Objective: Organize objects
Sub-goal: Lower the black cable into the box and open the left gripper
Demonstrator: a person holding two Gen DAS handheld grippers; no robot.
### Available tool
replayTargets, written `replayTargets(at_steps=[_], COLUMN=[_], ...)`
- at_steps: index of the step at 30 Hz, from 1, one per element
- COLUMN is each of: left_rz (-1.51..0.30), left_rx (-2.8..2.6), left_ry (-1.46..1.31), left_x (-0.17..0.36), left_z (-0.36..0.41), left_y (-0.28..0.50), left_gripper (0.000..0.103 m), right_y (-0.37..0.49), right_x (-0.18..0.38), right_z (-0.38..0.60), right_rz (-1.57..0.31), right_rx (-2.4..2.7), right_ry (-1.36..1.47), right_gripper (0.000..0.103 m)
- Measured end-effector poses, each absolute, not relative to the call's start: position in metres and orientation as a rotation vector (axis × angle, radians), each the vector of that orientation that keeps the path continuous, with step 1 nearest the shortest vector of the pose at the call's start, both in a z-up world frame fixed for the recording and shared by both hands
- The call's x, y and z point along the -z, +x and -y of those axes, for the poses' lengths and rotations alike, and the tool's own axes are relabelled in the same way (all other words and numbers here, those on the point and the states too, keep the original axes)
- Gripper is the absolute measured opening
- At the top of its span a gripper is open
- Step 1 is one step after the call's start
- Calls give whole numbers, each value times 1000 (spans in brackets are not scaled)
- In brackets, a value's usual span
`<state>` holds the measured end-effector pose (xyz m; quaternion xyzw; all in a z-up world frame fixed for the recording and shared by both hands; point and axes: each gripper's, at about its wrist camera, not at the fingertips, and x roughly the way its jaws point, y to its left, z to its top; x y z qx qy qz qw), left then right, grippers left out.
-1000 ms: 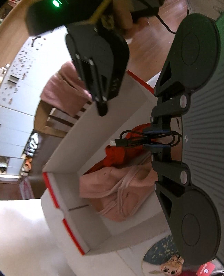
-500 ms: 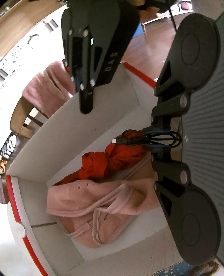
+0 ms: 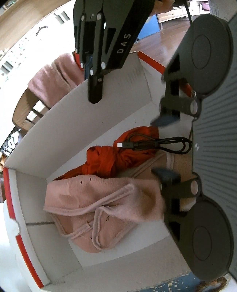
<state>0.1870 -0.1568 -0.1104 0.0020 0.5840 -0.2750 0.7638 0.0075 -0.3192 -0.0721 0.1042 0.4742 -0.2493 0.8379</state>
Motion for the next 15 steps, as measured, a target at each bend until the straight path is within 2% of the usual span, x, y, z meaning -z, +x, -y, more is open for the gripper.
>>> replayTargets(at_steps=[1, 15], left_rz=[-1262, -1119], left_rx=[591, 563], left_ry=[3, -58], left_x=[109, 68], left_z=[156, 141], left_y=[186, 161], left_gripper=[65, 65], right_y=[7, 8], right_x=[72, 71], right_z=[319, 320], right_rz=[-1003, -1003], right_rx=[528, 520], right_ry=[222, 225], right_gripper=[4, 4])
